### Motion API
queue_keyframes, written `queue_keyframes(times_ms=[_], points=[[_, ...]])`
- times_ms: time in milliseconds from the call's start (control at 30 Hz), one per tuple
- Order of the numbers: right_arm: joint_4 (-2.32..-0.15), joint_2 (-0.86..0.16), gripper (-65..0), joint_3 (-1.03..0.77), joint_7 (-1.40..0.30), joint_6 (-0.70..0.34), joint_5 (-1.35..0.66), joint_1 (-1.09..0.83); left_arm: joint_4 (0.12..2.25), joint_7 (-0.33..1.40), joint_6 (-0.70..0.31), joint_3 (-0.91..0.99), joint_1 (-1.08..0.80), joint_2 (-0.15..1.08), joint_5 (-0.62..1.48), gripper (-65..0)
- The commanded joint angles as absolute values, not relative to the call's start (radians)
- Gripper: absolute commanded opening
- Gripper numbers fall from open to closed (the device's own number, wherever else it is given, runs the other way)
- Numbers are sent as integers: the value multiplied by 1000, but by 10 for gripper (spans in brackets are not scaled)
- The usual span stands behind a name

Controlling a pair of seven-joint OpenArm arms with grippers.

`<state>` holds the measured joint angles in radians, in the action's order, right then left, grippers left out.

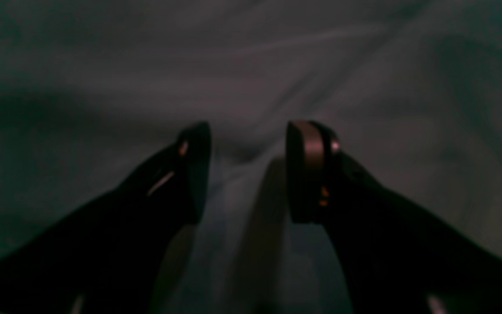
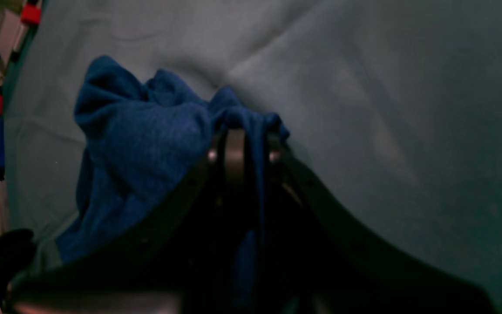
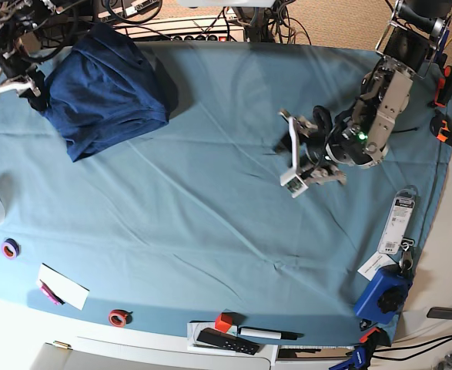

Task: Layout the t-shirt on the table in an organized manner, then fold the t-shirt properly
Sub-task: 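Withdraw the right gripper away from the folded t-shirt, then reach the left gripper across to the dark-blue bundle's edge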

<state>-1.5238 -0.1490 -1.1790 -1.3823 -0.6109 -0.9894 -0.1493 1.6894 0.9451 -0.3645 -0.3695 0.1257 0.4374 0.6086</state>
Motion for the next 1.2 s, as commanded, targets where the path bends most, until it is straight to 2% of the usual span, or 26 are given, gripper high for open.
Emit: queue_keyframes(times_ms=[0, 100, 167, 267, 433, 633, 833, 1167], points=[[-1541, -168, -650, -1184, -1365, -617, -1014, -150, 1705, 964, -387, -361, 141, 432, 678, -367], [-1541, -168, -650, -1184, -1365, -617, -1014, -149, 1699, 1040, -443, -361, 124, 382, 862, -366], [-1541, -168, -650, -1184, -1365, -617, -1030, -149, 1698, 1040, -445, -361, 98, 331, 899, -343], [-1541, -163, -650, -1184, -1366, -617, -1032, -149, 1697, 1040, -423, -363, 75, 241, 901, -295], [-1541, -161, -650, -1184, -1371, -617, -1032, -149, 1645, 1018, -376, -364, 81, 111, 839, -293], [-1541, -161, -650, -1184, -1370, -617, -1032, -149, 1472, 1009, -355, -364, 86, 6, 815, -293], [-1541, -161, -650, -1184, -1371, -617, -1048, -149, 1326, 1037, -367, -367, 83, -71, 831, -293], [-1541, -160, -650, -1184, -1373, -617, -1051, -149, 1319, 1028, -365, -529, 86, -106, 819, -293]])
